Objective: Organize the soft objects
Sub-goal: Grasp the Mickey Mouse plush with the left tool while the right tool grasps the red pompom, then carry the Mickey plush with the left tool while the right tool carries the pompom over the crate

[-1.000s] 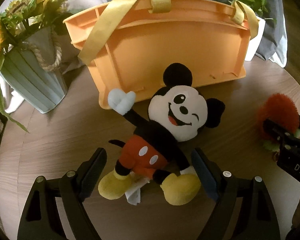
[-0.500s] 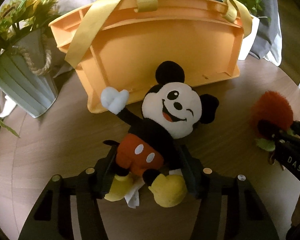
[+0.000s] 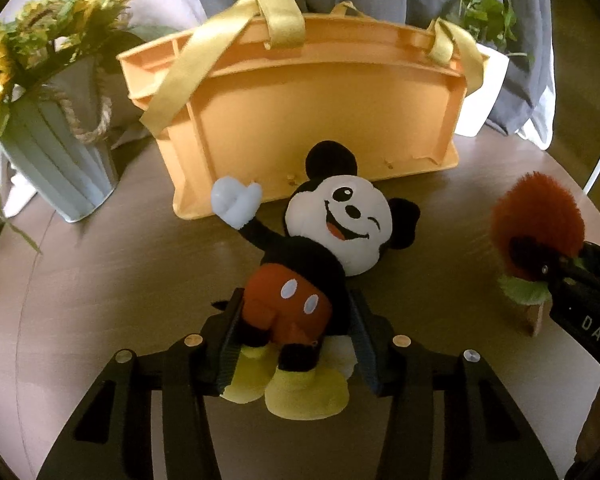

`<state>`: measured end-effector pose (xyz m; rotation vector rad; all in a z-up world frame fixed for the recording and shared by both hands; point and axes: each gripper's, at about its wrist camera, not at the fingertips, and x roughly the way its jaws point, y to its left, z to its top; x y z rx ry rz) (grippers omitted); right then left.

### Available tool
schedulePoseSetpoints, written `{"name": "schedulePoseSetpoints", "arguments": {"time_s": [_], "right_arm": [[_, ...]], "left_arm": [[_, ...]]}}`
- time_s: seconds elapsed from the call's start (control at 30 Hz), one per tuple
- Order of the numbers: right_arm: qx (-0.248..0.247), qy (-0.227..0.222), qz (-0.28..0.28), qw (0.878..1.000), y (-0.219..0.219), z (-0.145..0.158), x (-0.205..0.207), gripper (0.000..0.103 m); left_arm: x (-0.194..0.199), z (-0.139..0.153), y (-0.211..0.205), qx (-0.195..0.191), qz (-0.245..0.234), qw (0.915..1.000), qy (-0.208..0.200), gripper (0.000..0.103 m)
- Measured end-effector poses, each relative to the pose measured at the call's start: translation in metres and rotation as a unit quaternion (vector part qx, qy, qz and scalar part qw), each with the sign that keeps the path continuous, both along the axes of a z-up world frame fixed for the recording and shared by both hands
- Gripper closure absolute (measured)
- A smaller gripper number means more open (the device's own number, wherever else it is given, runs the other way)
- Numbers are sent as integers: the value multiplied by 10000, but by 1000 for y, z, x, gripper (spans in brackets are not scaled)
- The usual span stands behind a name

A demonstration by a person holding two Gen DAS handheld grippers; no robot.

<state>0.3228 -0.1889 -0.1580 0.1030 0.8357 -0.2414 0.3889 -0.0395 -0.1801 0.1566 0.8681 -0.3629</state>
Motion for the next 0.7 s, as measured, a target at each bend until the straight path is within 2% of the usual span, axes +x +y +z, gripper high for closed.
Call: {"name": "schedulePoseSetpoints", "arguments": {"time_s": [0.33, 0.7], "right_arm": [[28, -338, 230, 9992, 0, 28, -15, 64], [98, -765, 529, 9956, 2, 62, -30, 64]], "left_arm": [[-26, 31, 8, -254, 233, 9992, -224, 55], [-48, 78, 11, -440, 623, 9947, -684, 55]]}}
